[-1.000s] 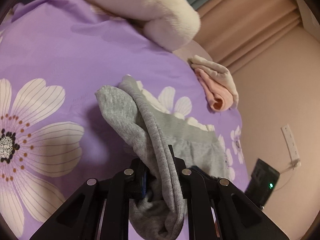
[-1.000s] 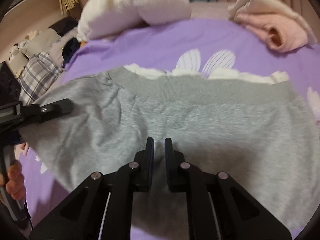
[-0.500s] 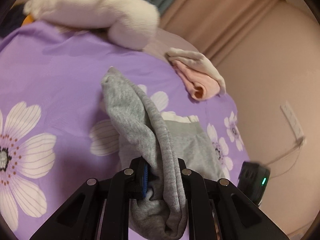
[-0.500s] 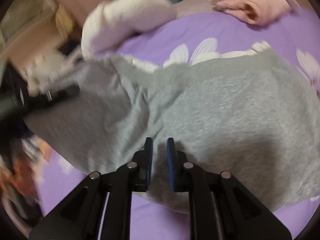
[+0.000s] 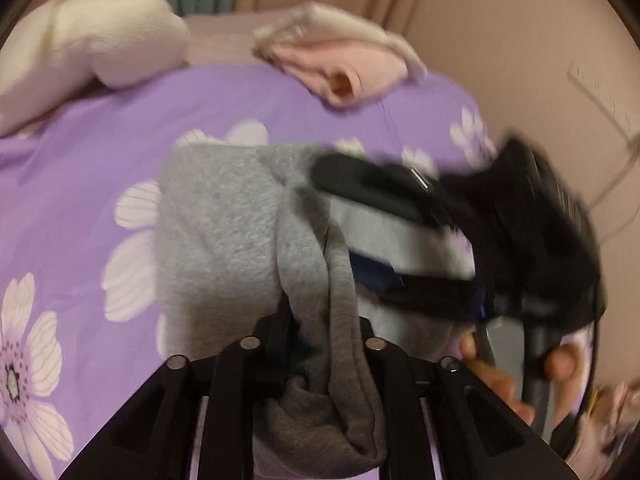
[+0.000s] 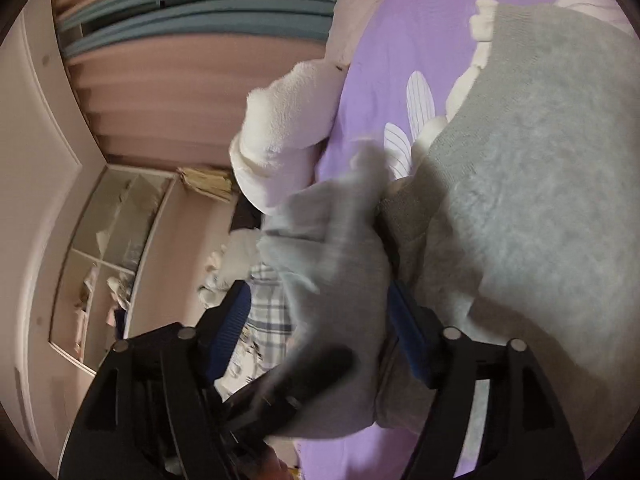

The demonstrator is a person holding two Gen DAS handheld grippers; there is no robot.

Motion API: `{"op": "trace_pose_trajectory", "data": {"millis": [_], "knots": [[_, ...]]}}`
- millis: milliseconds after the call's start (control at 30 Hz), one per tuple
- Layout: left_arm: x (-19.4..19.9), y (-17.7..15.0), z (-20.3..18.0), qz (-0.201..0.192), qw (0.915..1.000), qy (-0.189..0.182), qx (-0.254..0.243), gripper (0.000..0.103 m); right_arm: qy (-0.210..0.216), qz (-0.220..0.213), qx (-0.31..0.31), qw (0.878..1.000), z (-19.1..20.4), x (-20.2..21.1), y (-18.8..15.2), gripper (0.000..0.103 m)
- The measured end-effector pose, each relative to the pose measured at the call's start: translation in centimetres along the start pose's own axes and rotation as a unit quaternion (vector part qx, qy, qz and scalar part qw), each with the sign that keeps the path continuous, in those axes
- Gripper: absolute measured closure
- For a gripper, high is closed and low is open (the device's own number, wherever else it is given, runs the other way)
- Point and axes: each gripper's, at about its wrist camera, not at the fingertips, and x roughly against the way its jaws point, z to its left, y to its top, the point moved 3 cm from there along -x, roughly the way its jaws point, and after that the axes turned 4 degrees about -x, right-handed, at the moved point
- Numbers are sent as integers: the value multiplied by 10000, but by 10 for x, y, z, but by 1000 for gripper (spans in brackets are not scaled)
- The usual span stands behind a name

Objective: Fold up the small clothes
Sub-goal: 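Fold the held side edge over the sweatshirt with the left gripper while the right gripper grasps the opposite side, then fold the held opposite side over the sweatshirt with the right gripper and release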

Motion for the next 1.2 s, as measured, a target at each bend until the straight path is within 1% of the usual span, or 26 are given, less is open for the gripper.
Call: {"op": "trace_pose_trajectory", "data": {"millis": [33,67,100,133,167,200,233,267,300,333,367,433,467,500,567,700,800,900,967,1033,1067,1133,1167,1200], "knots": [[-3,-1,-2,66,10000,-24,-37,72,-81,21,-12,10000,1,3,2,30],[-5,-4,-5,104,9999,-36,-107,69,-227,32,-25,9997,-1,1,5,30],[-5,-5,-6,112,9998,-58,-139,63,-319,61,-16,9995,-2,1,6,30],[-4,-7,-7,148,9996,-201,-163,54,-423,101,-5,9991,-4,0,7,31],[-2,-9,-6,161,9991,-364,-130,49,-531,145,9,9985,-5,1,9,31],[0,-10,-6,164,9986,-484,-99,43,-648,222,54,9976,-7,-2,9,34],[4,-14,-5,188,9973,-702,-70,39,-731,274,88,9969,-9,-2,9,36],[9,-18,-6,177,9968,-780,-96,38,-839,305,106,9960,-10,-6,11,42],[13,-20,-7,134,9971,-744,-127,38,-940,350,151,9948,-10,-8,10,56],[21,-25,-5,70,9978,-643,-167,38,-1002,388,213,9940,-10,-10,9,64],[26,-28,-3,50,9978,-637,-171,38,-1031,405,219,9936,-11,-12,8,74],[38,-37,5,-2,9976,-695,-39,38,-1110,402,247,9927,-15,-14,10,81],[45,-42,10,-20,9975,-703,45,38,-1221,370,301,9914,-16,-14,10,87],[50,-47,14,-53,9975,-697,105,38,-1379,320,382,9892,-15,-14,10,90],[68,-54,28,-185,9977,-593,279,38,-1493,232,509,9872,-12,-13,14,91],[82,-48,48,-378,9968,-421,568,38,-1647,-118,984,9813,16,0,22,92],[87,-47,55,-452,9951,-455,746,38,-1763,-319,1312,9750,40,13,34,93],[84,-46,53,-455,9947,-494,779,38,-1927,-567,1608,9663,62,33,50,93],[79,-45,51,-416,9948,-522,773,38,-2015,-706,1694,9621,68,48,59,93],[69,-41,46,-347,9950,-556,758,38,-2168,-923,1754,9559,68,69,71,92],[66,-39,44,-329,9950,-575,752,38,-2202,-967,1744,9548,66,75,73,92],[61,-34,40,-329,9947,-609,760,38,-2418,-934,1726,9503,54,85,80,92],[58,-30,38,-339,9945,-635,767,38,-2659,-931,1726,9438,43,89,83,92],[55,-25,35,-366,9941,-659,775,38,-2758,-907,1649,9426,31,91,85,92]]}}
